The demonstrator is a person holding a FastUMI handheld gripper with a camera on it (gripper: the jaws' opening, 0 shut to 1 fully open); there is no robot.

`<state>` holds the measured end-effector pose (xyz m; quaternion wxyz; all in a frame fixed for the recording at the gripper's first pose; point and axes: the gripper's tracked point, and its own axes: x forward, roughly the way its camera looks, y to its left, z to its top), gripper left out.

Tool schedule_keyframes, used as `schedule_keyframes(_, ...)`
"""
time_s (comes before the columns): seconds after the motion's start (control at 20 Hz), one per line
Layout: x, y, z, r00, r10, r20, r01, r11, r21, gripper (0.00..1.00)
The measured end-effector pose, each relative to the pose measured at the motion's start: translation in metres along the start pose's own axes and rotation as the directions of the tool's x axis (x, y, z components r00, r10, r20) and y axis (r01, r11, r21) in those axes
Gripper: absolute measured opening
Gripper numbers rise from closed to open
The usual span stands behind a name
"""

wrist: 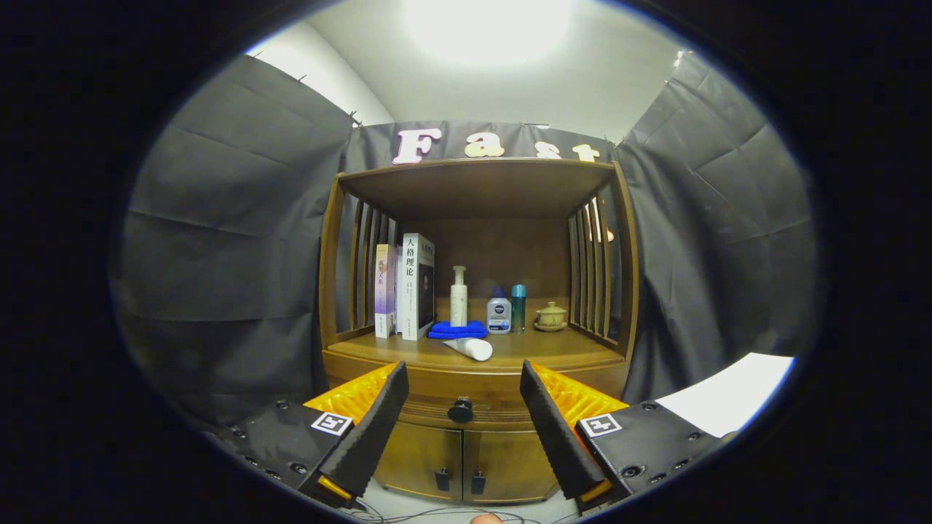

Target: Pull open the drawer, take out the items inside it, and place them on the countertop above the cabinet.

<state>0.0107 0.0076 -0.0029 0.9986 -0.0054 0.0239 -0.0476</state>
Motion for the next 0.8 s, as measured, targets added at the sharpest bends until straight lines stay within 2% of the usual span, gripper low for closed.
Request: schedule_keyframes(0.8, -0.0126, 0.0084, -0.0001, 1.0, 0.03, 0.002, -0.03, 1.0, 0.001, 0.98)
